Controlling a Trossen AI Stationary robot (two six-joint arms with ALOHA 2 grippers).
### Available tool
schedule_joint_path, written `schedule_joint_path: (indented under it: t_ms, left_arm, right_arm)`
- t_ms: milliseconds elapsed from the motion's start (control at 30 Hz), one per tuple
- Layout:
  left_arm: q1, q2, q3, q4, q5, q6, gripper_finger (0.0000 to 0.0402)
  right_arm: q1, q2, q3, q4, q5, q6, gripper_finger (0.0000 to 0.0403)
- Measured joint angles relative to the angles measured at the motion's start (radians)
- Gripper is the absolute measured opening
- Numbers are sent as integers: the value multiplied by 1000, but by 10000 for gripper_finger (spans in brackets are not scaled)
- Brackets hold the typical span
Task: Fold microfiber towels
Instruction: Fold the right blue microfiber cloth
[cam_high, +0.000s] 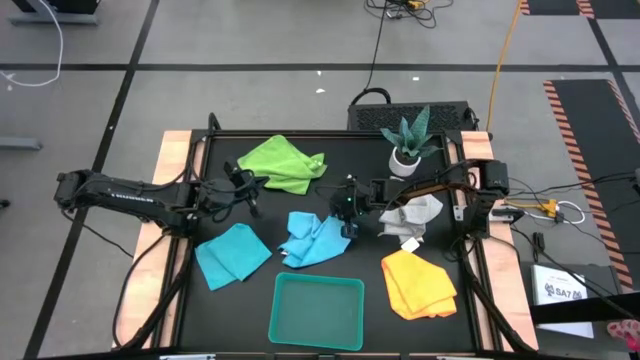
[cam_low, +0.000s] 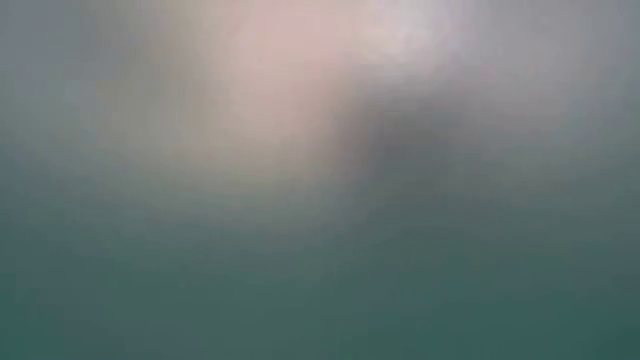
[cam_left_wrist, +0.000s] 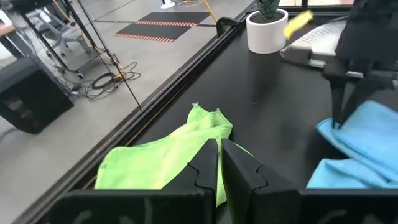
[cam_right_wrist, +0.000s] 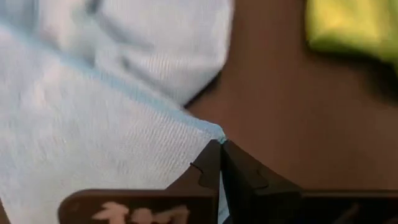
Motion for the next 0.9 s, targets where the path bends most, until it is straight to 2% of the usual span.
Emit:
schedule_joint_path:
  t_ms: [167,267,400,500,700,900]
  left_arm:
    - [0,8,0,0,34,-107,24]
    - [0,37,-4,-6,53,-183,24]
    - [0,133,-18,0,57,-268,24]
    - [0,233,-18,39,96,-313,24]
    - [0,429,-18,306,203,-219,24]
    - [0,541,-18,420,190,-33,24]
  right_arm:
    - [-21,-81,2,11,6,-38,1]
    - [-37,-136,2,-5,66,-74,1]
    - [-79,-194,2,-25,128,-130,0]
    - [-122,-220,2,-28,131,-147,0]
    - [-180,-212,2,-66,130,-154,0]
    - [-186,-211,2,-75,127,-174,0]
